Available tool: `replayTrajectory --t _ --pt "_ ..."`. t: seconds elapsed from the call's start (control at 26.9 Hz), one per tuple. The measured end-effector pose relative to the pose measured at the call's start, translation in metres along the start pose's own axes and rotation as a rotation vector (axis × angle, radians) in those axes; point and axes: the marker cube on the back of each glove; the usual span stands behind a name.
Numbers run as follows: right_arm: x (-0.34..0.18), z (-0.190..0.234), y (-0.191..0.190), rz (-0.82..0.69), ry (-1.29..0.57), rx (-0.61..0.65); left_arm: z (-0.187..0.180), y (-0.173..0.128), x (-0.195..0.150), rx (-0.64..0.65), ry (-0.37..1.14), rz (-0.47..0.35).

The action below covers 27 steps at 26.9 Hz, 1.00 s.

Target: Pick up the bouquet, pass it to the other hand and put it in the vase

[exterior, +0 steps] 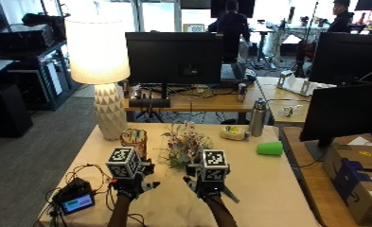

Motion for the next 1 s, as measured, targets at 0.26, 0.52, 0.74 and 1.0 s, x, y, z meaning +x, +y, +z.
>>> replayTrajectory --t 0.26,0.52,0.74,1.0 --pt "-0.005 0.0 -0.004 -0.005 0.007 0.008 0.003 -0.004 -0.005 -0.014 0.012 0.001" --pt "-0.006 -0.001 -0.004 -0.01 0.009 0.014 0.0 -0.004 -0.003 -0.01 0.011 0.004" --pt "0.001 -0.002 -0.003 -0.014 0.006 0.018 0.001 -0.004 -0.001 -0.009 0.011 0.017" --pt "0.062 0.016 -0.022 0.044 0.024 0.021 0.001 -0.002 -0.001 0.003 0.02 0.018"
